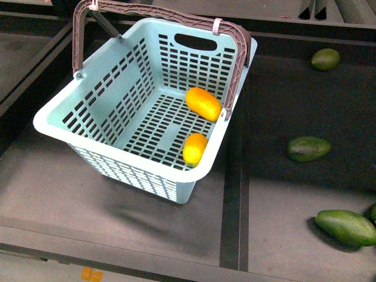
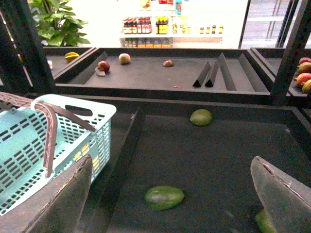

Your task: Pick lemon and mango into basket

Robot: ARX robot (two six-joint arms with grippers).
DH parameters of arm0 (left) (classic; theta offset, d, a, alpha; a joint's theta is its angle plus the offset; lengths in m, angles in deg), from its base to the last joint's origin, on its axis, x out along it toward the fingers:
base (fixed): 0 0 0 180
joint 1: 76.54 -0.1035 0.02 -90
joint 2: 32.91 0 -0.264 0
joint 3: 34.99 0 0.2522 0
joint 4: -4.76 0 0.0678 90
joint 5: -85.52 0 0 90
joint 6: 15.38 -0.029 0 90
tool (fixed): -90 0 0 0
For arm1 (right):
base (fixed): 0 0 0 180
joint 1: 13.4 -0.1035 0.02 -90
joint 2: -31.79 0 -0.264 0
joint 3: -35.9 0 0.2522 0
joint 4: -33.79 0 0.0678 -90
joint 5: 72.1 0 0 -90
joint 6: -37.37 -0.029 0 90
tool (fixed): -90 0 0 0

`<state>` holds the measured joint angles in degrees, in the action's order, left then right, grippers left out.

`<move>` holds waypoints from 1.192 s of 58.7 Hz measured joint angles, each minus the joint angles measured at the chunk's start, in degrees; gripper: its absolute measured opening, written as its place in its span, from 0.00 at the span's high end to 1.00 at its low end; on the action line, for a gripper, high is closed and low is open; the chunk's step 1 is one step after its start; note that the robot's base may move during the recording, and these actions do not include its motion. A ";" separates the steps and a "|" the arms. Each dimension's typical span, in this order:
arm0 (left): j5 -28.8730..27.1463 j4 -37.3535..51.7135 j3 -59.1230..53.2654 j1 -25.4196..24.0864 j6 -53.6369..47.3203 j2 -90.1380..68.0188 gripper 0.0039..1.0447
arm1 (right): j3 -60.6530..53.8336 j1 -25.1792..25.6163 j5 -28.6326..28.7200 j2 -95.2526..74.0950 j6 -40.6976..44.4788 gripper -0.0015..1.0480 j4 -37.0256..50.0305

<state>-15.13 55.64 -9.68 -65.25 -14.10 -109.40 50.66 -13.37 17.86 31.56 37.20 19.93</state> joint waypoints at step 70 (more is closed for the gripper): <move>10.64 -44.85 -10.71 -11.04 -0.63 56.72 0.97 | 0.00 0.00 0.00 0.00 0.00 0.08 0.00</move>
<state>-4.49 10.79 -20.39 -76.29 -14.74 -52.68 50.66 -13.37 17.86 31.56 37.20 19.93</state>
